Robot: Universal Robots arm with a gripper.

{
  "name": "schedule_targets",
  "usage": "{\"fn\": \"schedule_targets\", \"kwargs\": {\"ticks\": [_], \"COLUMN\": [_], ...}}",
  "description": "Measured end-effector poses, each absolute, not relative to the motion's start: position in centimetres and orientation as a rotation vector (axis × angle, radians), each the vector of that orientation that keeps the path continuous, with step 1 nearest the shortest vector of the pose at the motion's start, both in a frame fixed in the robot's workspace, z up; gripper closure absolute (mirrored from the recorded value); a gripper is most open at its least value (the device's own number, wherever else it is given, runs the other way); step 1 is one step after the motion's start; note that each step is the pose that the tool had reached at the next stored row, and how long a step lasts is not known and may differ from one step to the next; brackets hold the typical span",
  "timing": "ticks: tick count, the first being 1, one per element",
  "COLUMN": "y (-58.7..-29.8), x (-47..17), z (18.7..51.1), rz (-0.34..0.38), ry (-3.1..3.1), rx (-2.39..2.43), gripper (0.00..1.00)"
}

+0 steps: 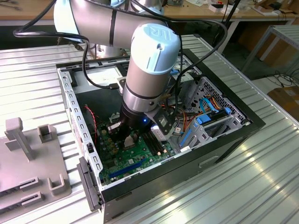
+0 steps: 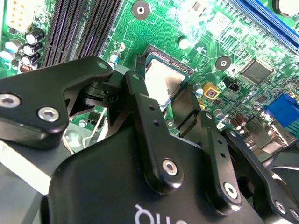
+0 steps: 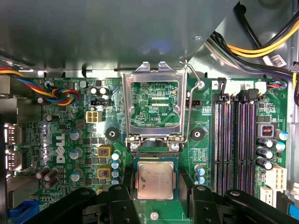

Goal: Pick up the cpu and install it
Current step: 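Place the cpu into insertion slot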

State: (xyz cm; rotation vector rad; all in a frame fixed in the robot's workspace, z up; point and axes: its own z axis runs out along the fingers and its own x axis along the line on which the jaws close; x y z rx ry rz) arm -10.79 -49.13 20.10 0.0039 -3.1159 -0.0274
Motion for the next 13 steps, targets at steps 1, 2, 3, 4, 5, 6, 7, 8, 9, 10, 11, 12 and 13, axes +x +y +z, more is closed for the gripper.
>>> {"fn": "schedule_targets", "kwargs": {"ticks": [1, 2, 3, 4, 5, 6, 7, 8, 9, 10, 11, 12, 13], "y": [-49.12, -49.12, -49.12, -49.13, -49.12, -49.13, -49.13, -49.15, -49.19, -49.22, -49.22, -49.23, -49.23], "x": [-10.79, -10.78, -10.79, -10.79, -10.78, -10.79, -10.79, -10.78, -10.78, -10.79, -10.79, -10.79, -10.79], "z": [20.09, 20.07, 20.05, 20.04, 20.03, 20.01, 19.99, 19.98, 19.97, 19.96, 19.96, 19.96, 19.95], "rz": [-0.027, -0.028, -0.028, -0.028, -0.028, -0.028, -0.028, -0.028, -0.028, -0.029, -0.029, -0.029, -0.03], "ry": [-3.116, -3.116, -3.116, -3.116, -3.116, -3.116, -3.116, -3.116, -3.116, -3.116, -3.116, -3.116, -3.116], "rx": [-0.001, -0.009, -0.017, -0.023, -0.027, -0.027, -0.027, -0.027, -0.027, -0.027, -0.027, -0.027, -0.027], "gripper": [0.53, 0.53, 0.53, 0.53, 0.53, 0.53, 0.53, 0.53, 0.53, 0.53, 0.53, 0.53, 0.53]}}
